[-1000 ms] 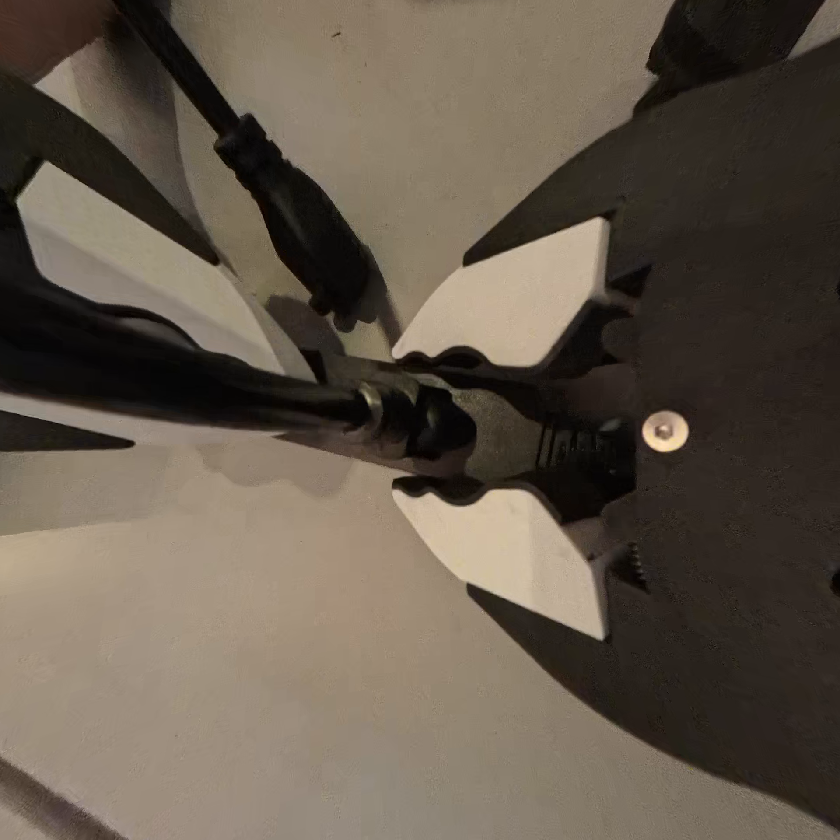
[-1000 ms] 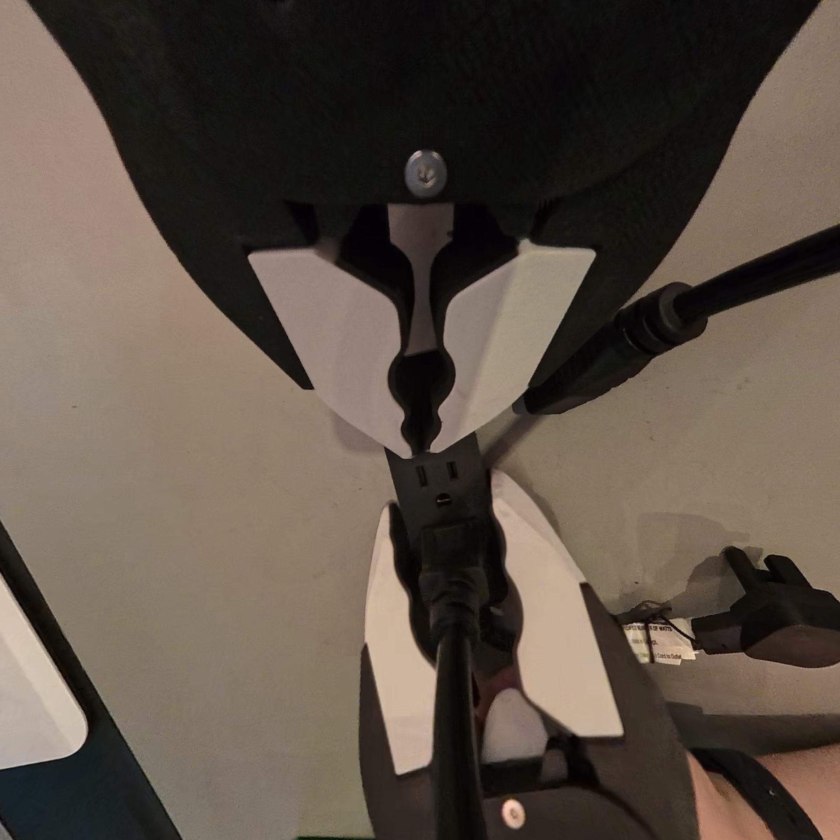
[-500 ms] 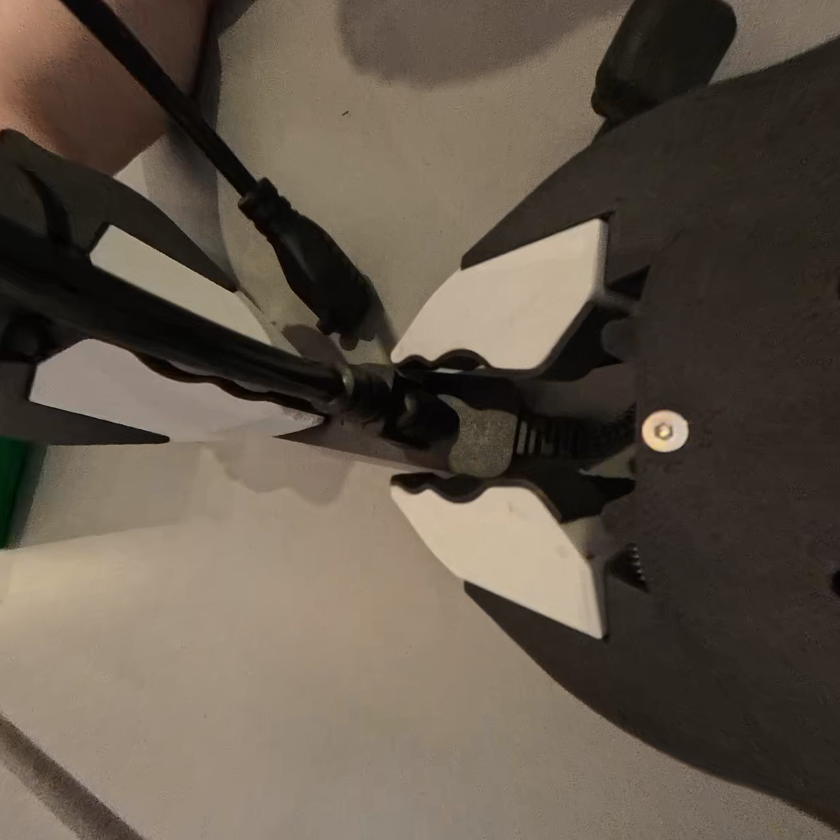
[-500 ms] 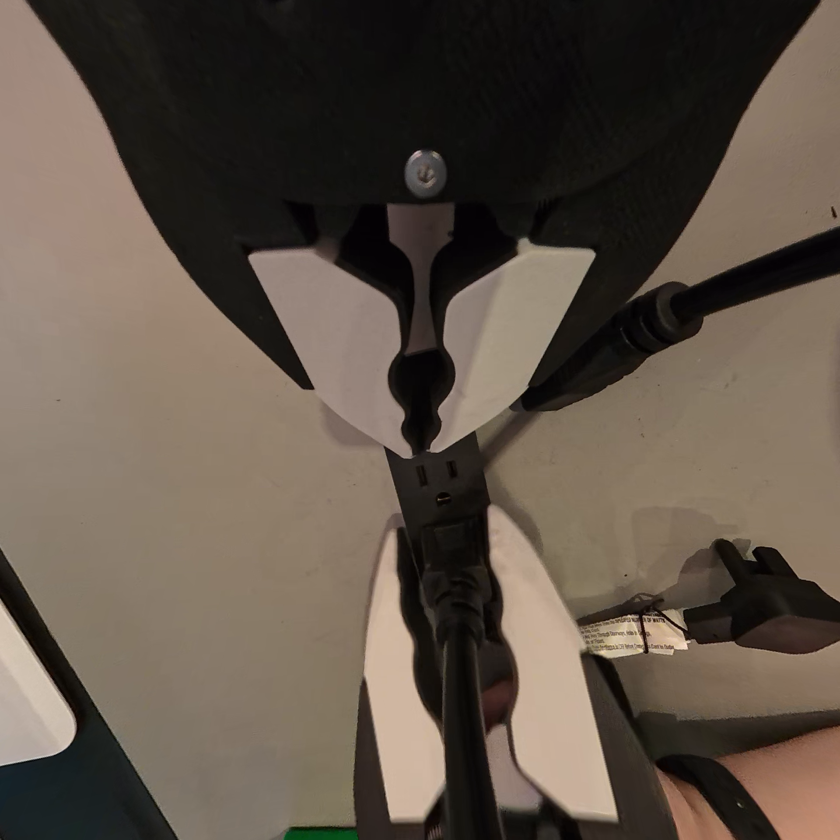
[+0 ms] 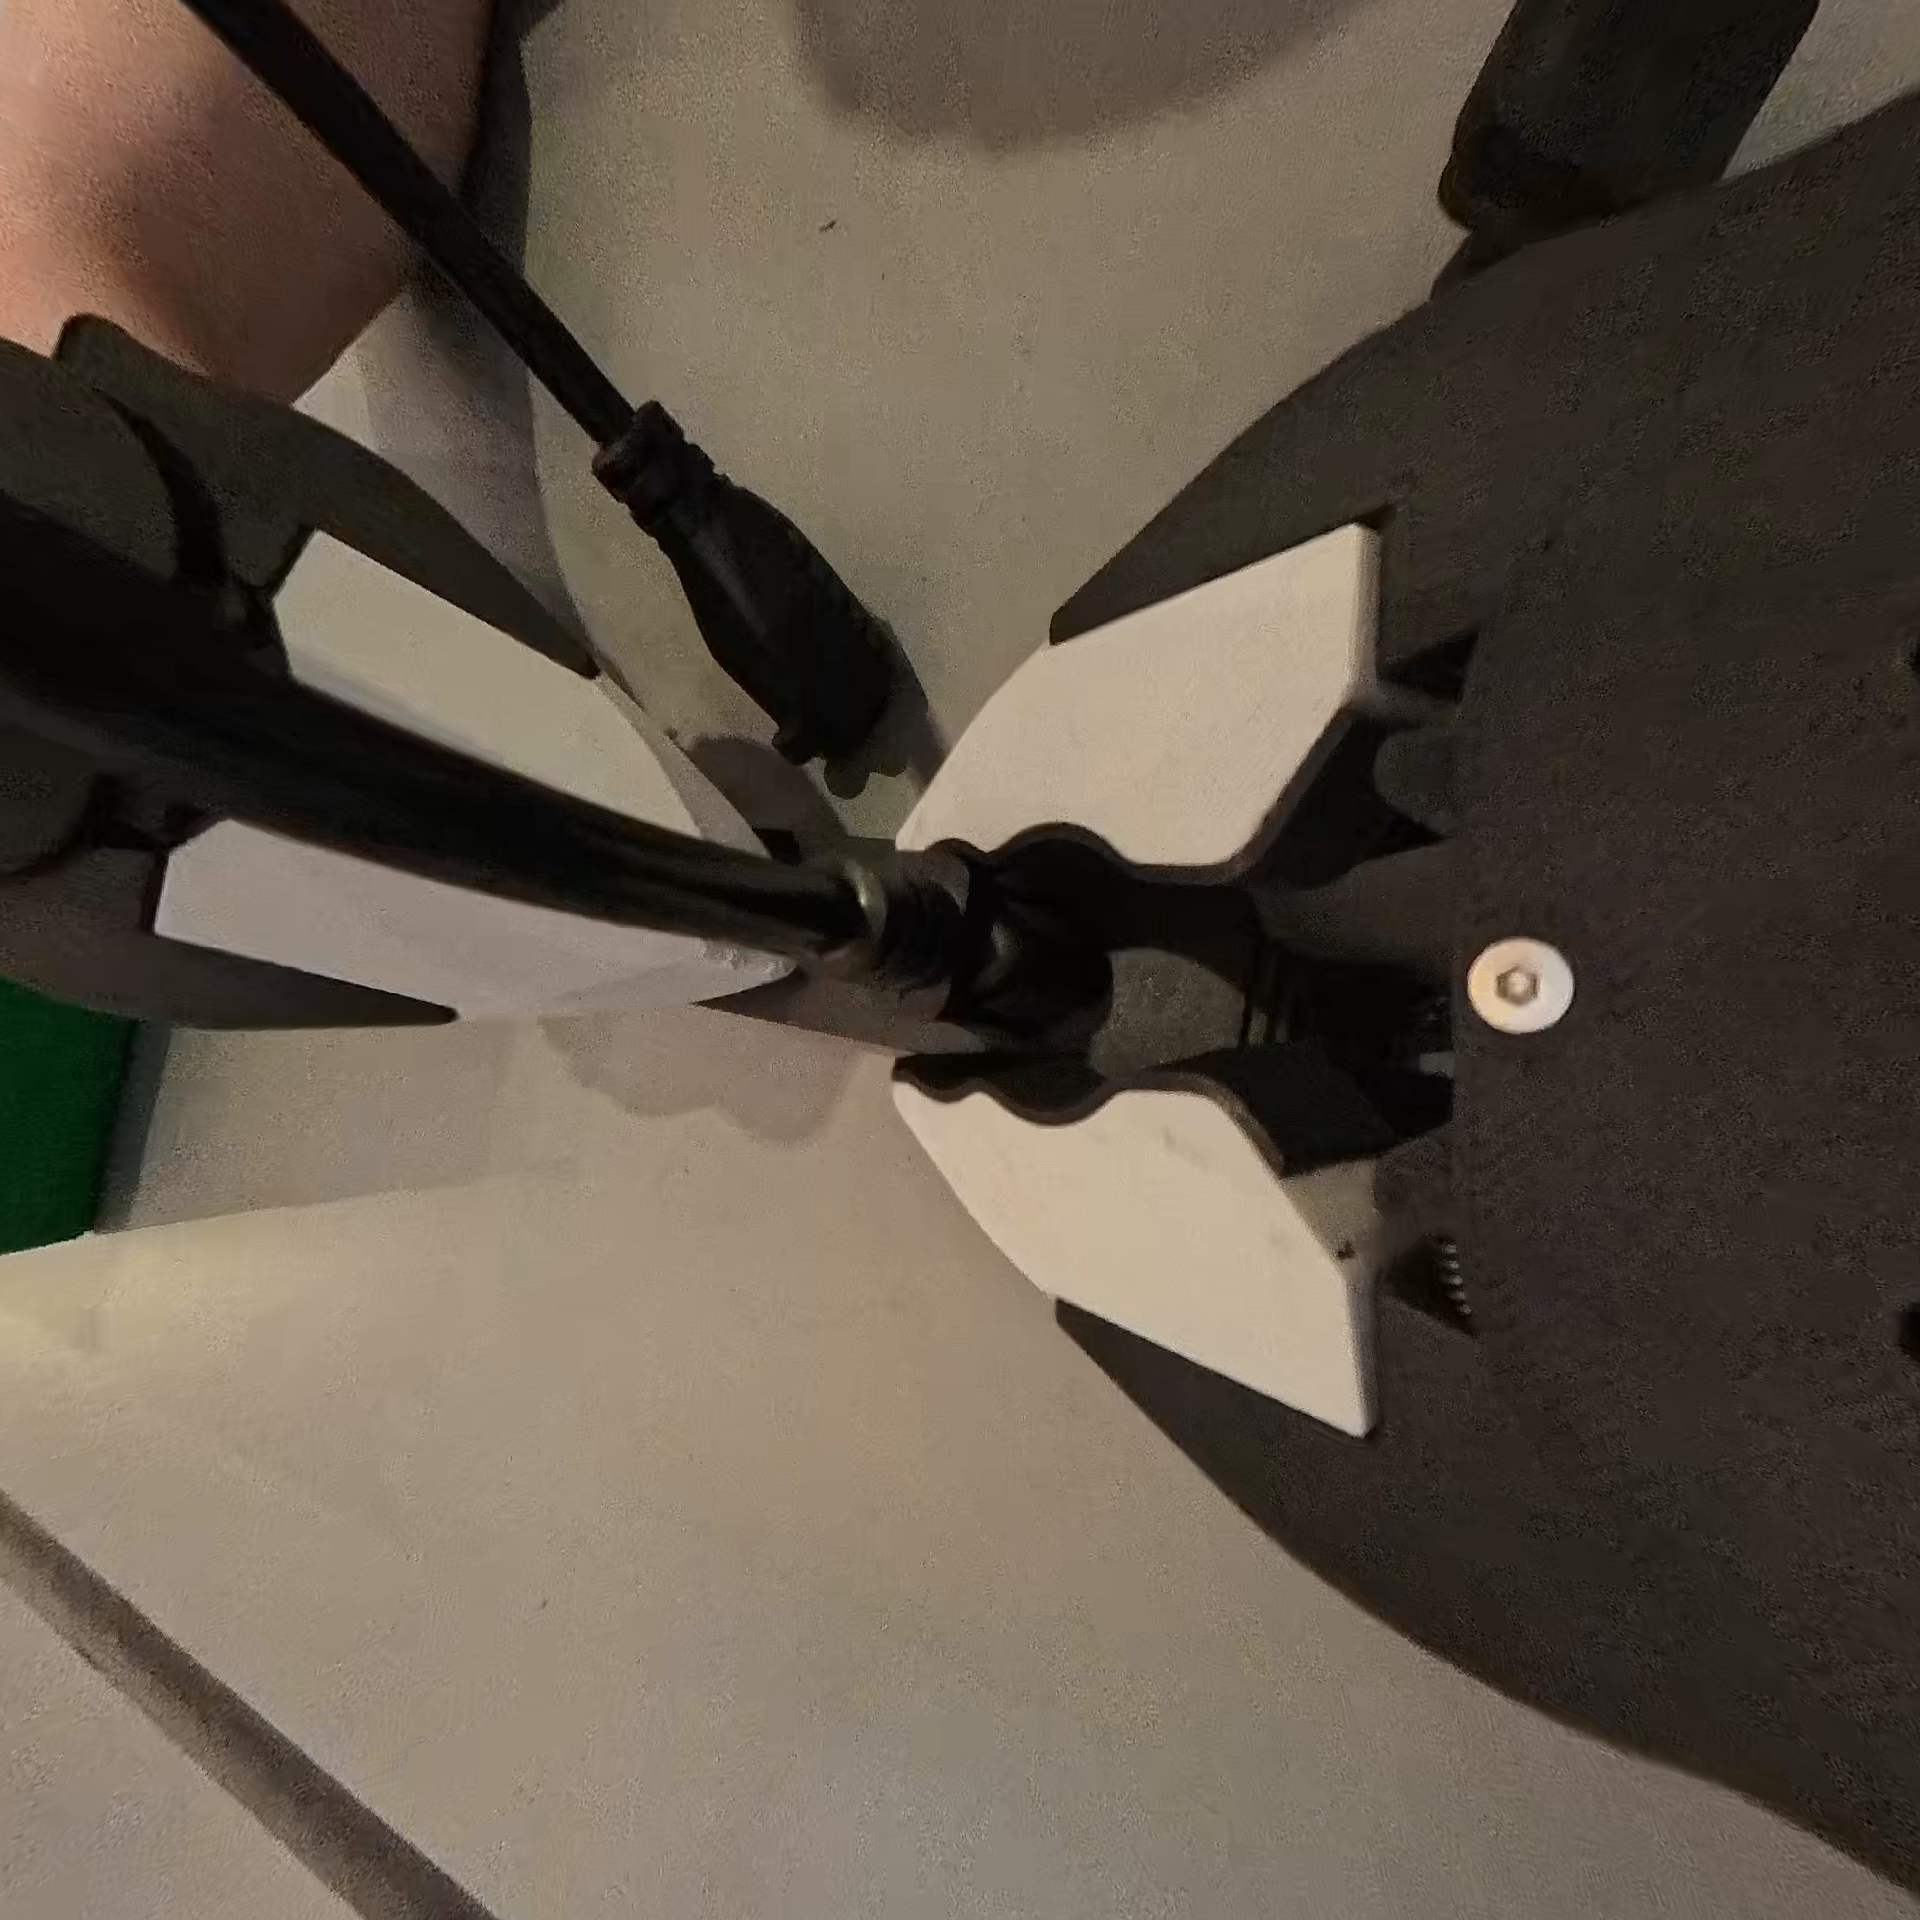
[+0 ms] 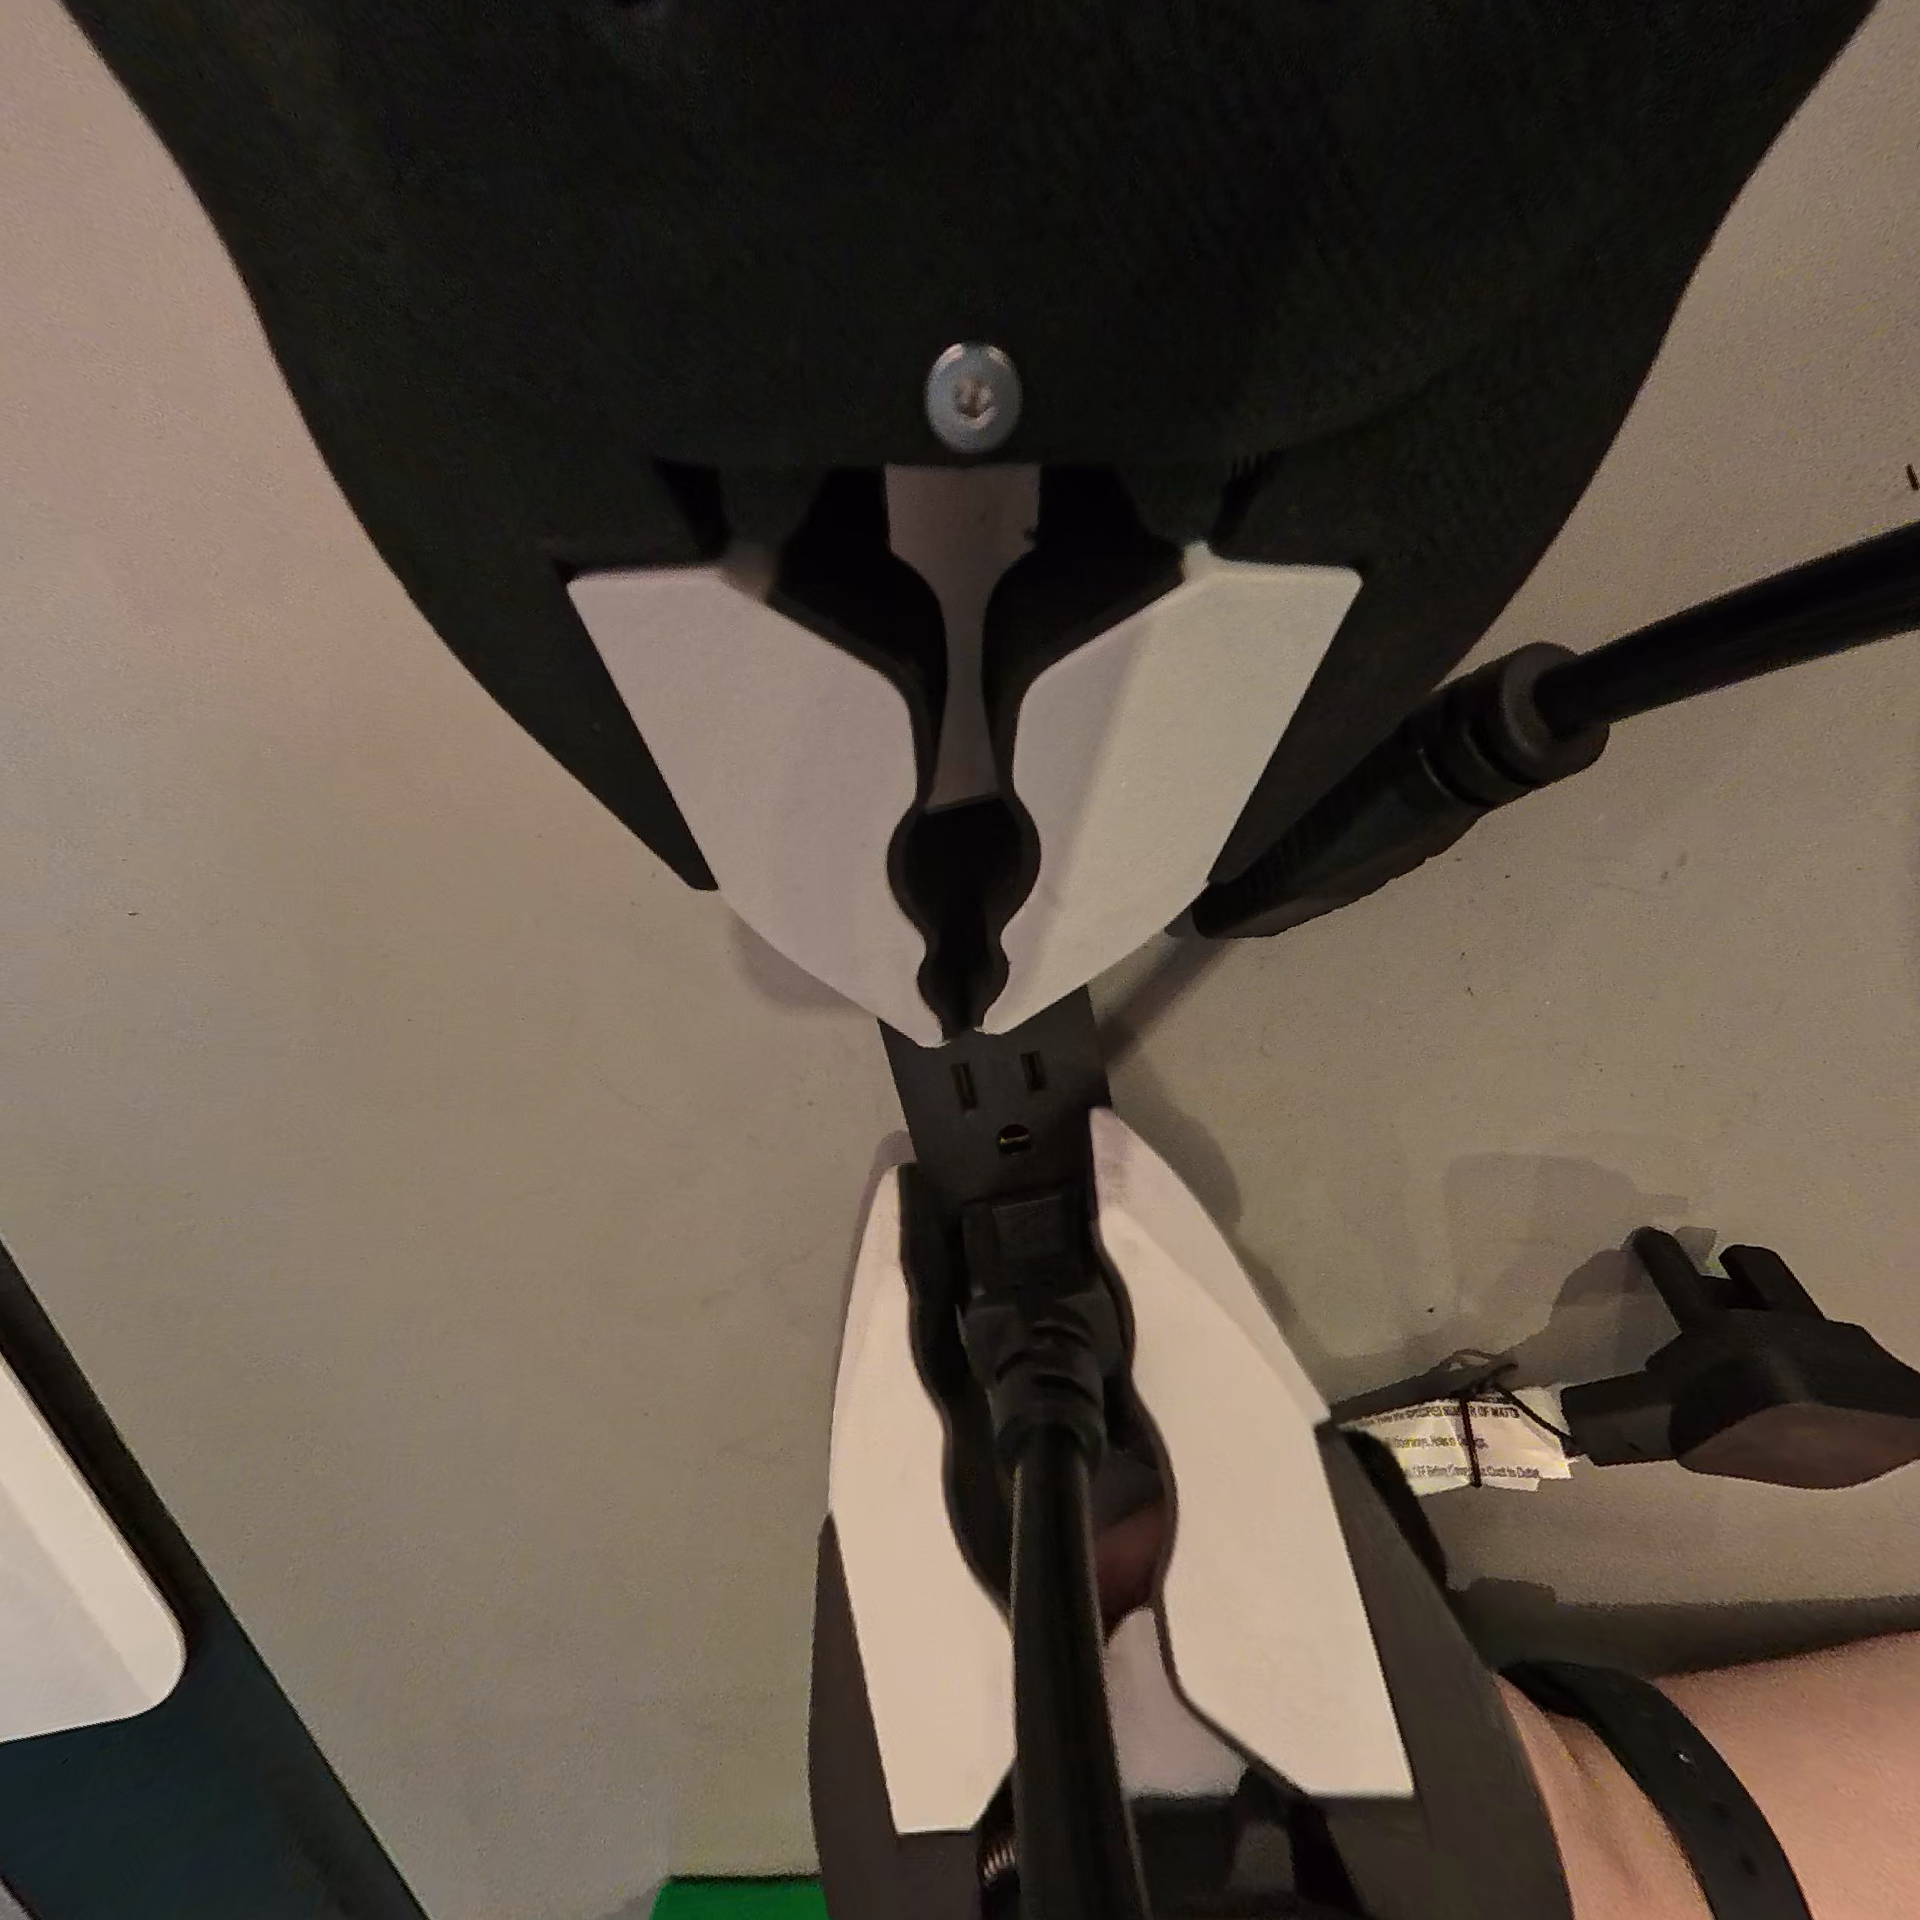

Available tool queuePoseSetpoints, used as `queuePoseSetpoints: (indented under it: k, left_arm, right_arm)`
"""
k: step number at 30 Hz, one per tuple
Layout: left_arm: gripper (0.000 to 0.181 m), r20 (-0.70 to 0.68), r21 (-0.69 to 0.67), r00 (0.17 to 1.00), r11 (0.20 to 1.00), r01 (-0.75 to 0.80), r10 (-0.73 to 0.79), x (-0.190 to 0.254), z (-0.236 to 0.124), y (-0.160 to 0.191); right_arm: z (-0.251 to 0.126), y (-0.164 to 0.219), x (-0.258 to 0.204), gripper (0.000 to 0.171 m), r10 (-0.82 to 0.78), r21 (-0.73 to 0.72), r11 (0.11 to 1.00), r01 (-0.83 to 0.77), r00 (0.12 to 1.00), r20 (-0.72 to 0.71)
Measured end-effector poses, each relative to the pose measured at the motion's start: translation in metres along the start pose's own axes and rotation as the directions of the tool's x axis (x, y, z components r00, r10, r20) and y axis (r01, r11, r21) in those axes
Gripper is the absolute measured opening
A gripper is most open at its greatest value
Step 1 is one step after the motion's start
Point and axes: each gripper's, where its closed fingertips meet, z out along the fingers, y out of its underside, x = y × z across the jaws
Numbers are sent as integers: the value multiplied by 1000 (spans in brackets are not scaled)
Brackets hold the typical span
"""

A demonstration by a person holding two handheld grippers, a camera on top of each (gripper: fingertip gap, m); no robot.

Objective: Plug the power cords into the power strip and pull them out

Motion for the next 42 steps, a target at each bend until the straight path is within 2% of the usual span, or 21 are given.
queuePoseSetpoints:
  k: [5, 10, 13, 15, 16, 17, 19, 23, 24, 27, 29, 32, 39, 42]
  left_arm:
    - [42, 2, -20, 999, 999, -36, 36, 4, 1, 3]
    - [39, 73, -41, 994, 996, -83, 86, 1, 3, 5]
    - [41, 66, -45, 997, 999, -28, 31, 0, 4, 6]
    - [45, 73, -153, 997, 988, -18, 30, -2, 9, 19]
    - [46, 88, -160, 994, 986, -44, 58, -2, 10, 20]
    - [45, 88, -151, 994, 987, -58, 72, -2, 10, 19]
    - [43, 24, -112, 1000, 994, -4, 6, 2, 6, 16]
    - [25, -95, 184, 992, 978, 96, -80, 5, -27, -18]
    - [25, -102, 183, 992, 978, 96, -78, 5, -30, -16]
    - [32, -20, 34, 1000, 999, 24, -23, -1, -20, 7]
    - [22, -18, 81, 999, 996, -25, 26, 3, -20, -1]
    - [22, -17, 89, 999, 996, -29, 30, 4, -20, -2]
    - [23, -77, 112, 996, 992, 58, -49, 4, -21, -6]
    - [22, -87, 163, 989, 978, 133, -120, 1, -21, -14]
  right_arm:
    - [0, 0, 0, 8, 3, 6, 1000, -3, 1000, 6]
    - [0, 0, 0, 7, 7, 12, 1000, -7, 1000, 9]
    - [0, 0, 0, 7, 5, 11, 1000, -5, 1000, 9]
    - [0, 0, 0, 7, 5, 11, 1000, -5, 1000, 10]
    - [0, 0, 0, 7, 6, 11, 1000, -6, 1000, 10]
    - [0, 0, 0, 7, 6, 12, 1000, -7, 1000, 12]
    - [0, -1, -1, 8, 8, 14, 1000, -8, 1000, 19]
    - [0, -1, -1, 8, 12, 20, 1000, -13, 1000, 26]
    - [0, -1, -1, 7, 14, 22, 1000, -14, 999, 29]
    - [0, -1, -1, 7, 18, 26, 999, -18, 999, 31]
    - [0, -1, -1, 8, 17, 28, 999, -18, 999, 29]
    - [0, -1, -1, 8, 17, 28, 999, -18, 999, 30]
    - [0, -1, -1, 8, 22, 33, 999, -22, 999, 28]
    - [-1, -2, 1, 7, 35, 49, 998, -37, 999, 23]
